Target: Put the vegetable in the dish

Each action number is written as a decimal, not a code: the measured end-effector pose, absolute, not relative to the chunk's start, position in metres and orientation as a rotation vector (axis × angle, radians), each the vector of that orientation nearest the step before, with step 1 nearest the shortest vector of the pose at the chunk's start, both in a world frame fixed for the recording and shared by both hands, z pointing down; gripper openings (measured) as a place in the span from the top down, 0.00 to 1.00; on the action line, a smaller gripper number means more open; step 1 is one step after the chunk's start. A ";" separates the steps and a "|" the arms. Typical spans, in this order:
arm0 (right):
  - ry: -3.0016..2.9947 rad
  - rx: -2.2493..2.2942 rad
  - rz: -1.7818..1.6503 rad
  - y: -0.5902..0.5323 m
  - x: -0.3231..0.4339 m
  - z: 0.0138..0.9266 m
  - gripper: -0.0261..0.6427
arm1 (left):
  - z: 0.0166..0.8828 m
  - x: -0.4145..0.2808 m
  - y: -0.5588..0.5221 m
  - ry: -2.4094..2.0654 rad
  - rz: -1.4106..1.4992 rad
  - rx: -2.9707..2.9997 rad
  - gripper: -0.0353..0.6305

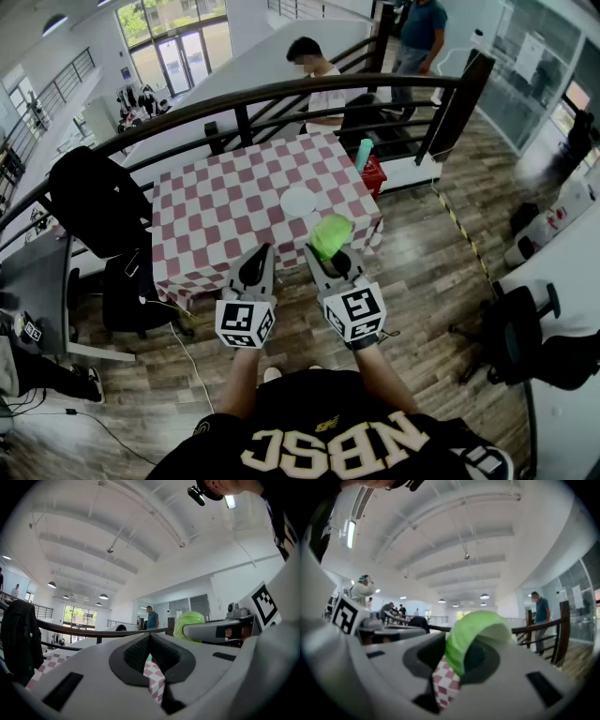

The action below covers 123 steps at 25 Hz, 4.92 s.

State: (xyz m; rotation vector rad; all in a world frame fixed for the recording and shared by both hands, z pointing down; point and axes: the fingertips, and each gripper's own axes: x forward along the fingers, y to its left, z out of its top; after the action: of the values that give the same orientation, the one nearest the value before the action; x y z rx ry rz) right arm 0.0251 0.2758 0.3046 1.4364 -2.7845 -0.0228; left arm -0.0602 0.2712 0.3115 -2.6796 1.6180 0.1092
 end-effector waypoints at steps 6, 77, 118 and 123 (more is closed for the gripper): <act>-2.793 1.377 0.037 0.281 0.048 0.317 0.81 | 0.325 -0.029 0.268 1.655 0.112 -2.710 0.92; -2.713 0.646 1.318 -0.115 0.016 0.559 0.81 | 0.557 -0.034 -0.106 1.079 -0.508 -3.396 0.71; -2.544 0.199 1.591 -0.092 0.047 0.637 0.56 | 0.657 0.028 -0.087 0.593 -0.989 -3.278 0.24; -2.486 0.262 1.546 -0.089 0.043 0.655 0.56 | 0.675 0.034 -0.087 0.711 -0.981 -3.264 0.36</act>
State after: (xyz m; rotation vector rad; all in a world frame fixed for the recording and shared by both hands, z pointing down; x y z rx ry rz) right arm 0.0435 -0.0885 0.6550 0.2624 -2.4864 1.5455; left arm 0.0345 -0.0866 0.6751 -3.2642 0.7109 -0.9807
